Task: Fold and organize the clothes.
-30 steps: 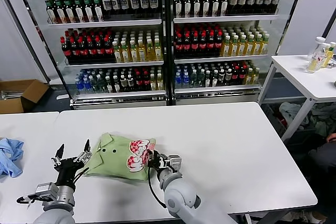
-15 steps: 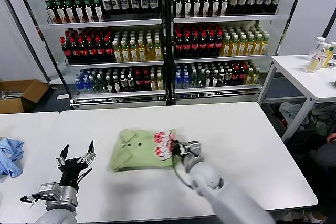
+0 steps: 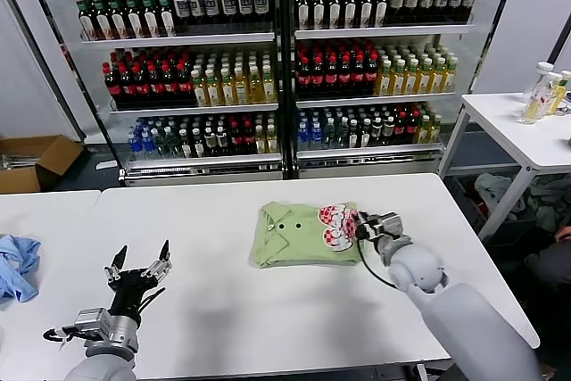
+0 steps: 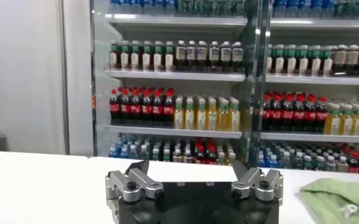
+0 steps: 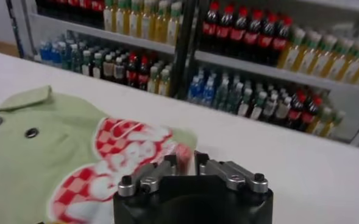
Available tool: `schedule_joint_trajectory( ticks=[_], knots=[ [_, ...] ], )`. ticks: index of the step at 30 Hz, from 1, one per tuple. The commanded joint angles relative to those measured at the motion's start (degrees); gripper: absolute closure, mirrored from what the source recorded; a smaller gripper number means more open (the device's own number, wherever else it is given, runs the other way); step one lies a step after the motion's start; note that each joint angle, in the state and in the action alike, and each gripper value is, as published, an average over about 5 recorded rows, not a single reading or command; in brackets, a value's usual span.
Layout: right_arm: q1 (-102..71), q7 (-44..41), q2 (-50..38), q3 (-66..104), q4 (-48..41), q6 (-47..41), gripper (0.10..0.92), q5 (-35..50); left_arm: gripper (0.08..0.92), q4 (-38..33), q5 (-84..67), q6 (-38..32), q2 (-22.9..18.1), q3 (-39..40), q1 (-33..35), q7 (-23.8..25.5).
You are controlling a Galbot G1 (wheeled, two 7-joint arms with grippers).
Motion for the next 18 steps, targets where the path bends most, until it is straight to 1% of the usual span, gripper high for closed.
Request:
schedule_joint_trajectory(
  ticks=[1,6,10,15,18],
  knots=[
    [-10.12,-0.94,-4.28,9.78,9.22,16.18,0.712,-8.67,0.177,-0.84,0.39,0.20,0.16,0.73,0.60,0.84],
    [-23.06,2.23,-4.03,17.99,18.98,19.32,0.565,-6.43,0.177,-1.74,0.44,0.21,0.62,1.36,1.09,1.45],
    [-33.37,1.48,-3.50,25.16,25.90,19.64,0.452,-6.10,0.177,-2.70,0.51,0.40,0.32,1.95,1.78,2.01],
    [-44.00,0.14,-1.35,31.11,30.27,21.79,0.305,-7.66,0.177,-4.12,0.57,1.02,-0.46,2.62,2.30,2.62],
    [-47.92,-0.26,0.31,32.85,31.63,23.45,0.235,-8.42,0.177,-4.99,0.57,1.36,-0.58,2.91,2.69,2.86]
  ],
)
